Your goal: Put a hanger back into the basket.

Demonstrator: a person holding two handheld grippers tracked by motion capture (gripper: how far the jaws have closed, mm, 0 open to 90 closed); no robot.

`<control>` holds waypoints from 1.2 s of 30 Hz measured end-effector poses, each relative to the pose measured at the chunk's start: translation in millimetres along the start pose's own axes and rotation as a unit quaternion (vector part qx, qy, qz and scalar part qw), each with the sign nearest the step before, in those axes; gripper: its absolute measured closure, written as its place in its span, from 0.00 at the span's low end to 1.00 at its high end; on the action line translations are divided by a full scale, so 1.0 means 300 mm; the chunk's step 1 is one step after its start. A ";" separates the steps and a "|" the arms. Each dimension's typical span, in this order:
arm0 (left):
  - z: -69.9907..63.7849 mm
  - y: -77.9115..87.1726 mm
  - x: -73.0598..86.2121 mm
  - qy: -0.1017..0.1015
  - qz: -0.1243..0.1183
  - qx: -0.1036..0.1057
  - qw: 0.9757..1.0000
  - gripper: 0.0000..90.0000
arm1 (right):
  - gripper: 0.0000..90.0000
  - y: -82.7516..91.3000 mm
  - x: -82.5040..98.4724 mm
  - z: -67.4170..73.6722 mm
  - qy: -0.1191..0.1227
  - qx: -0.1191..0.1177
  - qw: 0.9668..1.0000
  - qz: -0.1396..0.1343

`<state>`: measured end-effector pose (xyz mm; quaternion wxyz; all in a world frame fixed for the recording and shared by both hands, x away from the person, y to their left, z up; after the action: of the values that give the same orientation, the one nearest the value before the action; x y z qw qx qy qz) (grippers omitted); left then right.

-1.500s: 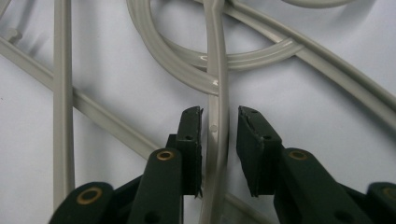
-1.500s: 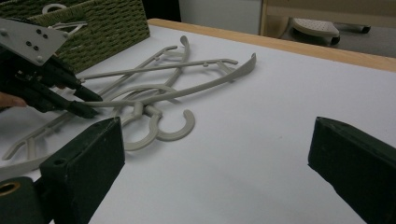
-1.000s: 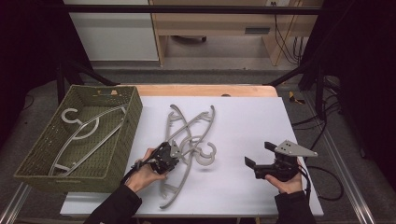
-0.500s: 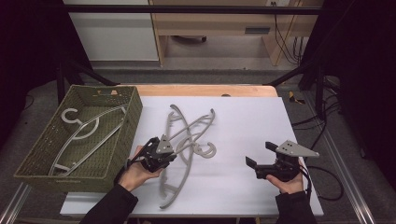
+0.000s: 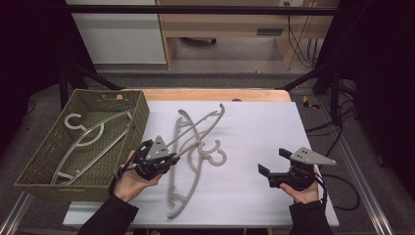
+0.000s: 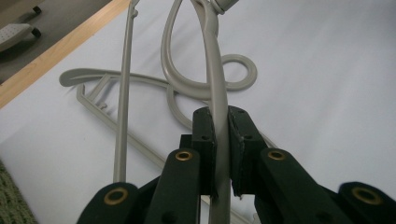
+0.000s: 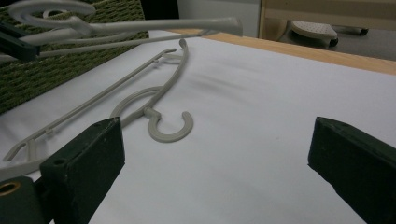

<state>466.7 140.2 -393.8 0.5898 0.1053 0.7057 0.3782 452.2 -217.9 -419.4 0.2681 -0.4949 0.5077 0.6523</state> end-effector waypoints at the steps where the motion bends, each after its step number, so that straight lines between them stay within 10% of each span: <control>1: -0.001 0.011 -0.003 0.002 -0.004 0.001 1.000 0.91 | 0.04 0.001 -0.001 0.000 -0.001 0.000 1.000 -0.001; 22: -0.037 0.191 -0.058 0.002 -0.048 -0.003 0.999 0.91 | 0.04 0.006 -0.003 -0.006 -0.003 0.002 1.000 -0.003; 36: 0.053 0.369 -0.047 0.016 -0.063 -0.017 0.998 0.91 | 0.04 0.011 -0.006 -0.015 -0.006 0.006 1.000 -0.006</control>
<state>452.3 215.1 -310.7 0.6031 0.0446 0.7138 0.3532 451.6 -223.0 -416.5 0.2781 -0.4927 0.5072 0.6501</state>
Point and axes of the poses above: each handheld gripper's, and its own axes: y roughly backward along the jaws, x roughly out of its underside, z roughly to its left, the point moved 5 cm from there along -y, roughly forward along the jaws, and after that the axes turned 15 degrees about x, right-handed, at the moved point
